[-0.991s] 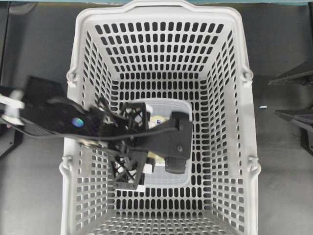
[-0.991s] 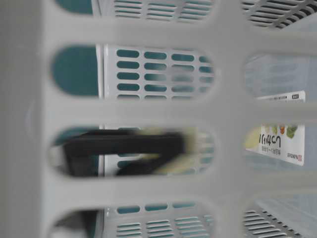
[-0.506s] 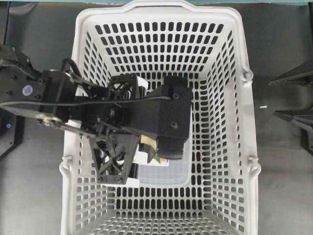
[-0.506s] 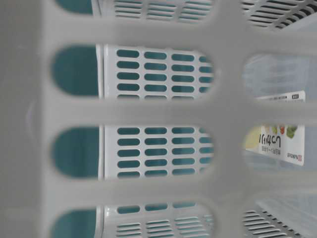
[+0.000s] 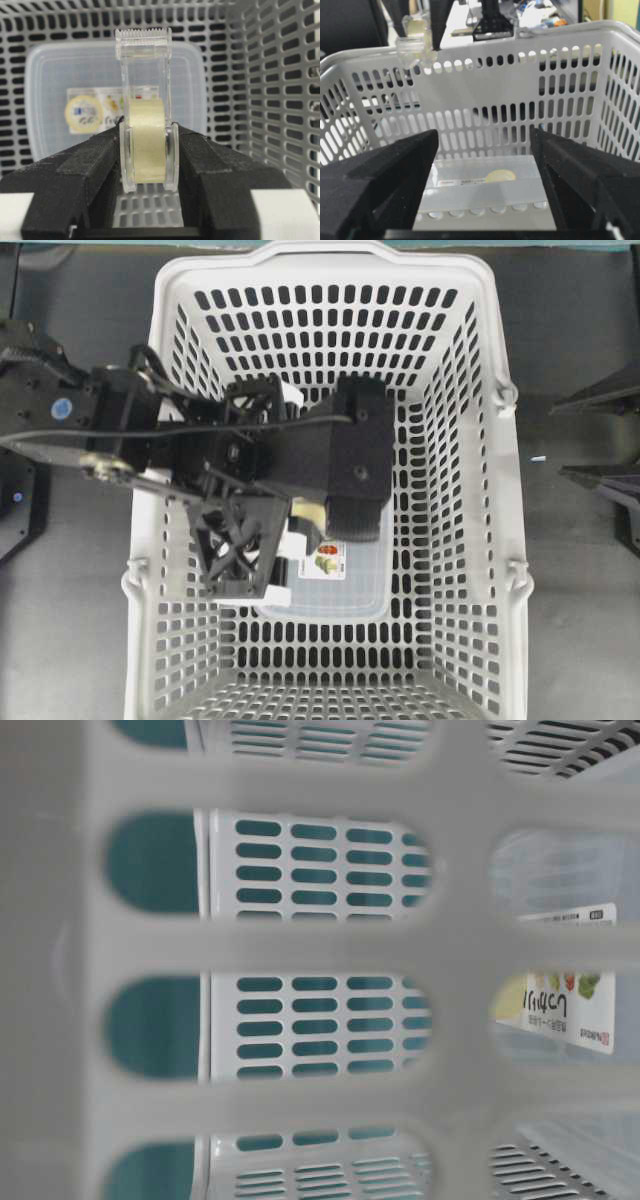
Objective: Pick up the tape dispenser from the shopping basket with the left arm.
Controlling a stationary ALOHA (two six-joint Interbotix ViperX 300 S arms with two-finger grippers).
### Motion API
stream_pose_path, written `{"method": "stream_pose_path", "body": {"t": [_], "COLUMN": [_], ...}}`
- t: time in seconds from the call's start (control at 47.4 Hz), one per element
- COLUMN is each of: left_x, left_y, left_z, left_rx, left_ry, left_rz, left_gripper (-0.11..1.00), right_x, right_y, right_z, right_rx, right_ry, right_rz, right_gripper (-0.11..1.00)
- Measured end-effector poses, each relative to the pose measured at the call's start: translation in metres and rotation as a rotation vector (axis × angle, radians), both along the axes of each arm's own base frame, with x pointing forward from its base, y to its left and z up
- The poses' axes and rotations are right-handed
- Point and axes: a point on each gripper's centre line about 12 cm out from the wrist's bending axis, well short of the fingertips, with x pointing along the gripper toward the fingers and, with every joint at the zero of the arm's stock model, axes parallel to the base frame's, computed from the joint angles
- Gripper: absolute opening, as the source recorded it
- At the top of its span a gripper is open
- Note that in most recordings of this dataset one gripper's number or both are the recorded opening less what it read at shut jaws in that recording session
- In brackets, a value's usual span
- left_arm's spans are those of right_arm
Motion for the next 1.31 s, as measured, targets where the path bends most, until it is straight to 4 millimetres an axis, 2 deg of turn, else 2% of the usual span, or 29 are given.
{"method": "stream_pose_path", "body": {"t": [0.464,1.307], "left_x": [0.002,0.002], "left_y": [-0.001,-0.005], "left_z": [-0.013,-0.014], "left_rx": [0.003,0.004], "left_ry": [0.021,0.021], "left_rz": [-0.001,-0.011], "left_gripper": [0.29,0.29], "right_x": [0.000,-0.010], "right_y": [0.000,-0.001], "right_z": [0.000,0.002], "right_rx": [0.000,0.000], "right_ry": [-0.002,-0.006], "right_rz": [-0.002,-0.007], "right_gripper": [0.72,0.72]}}
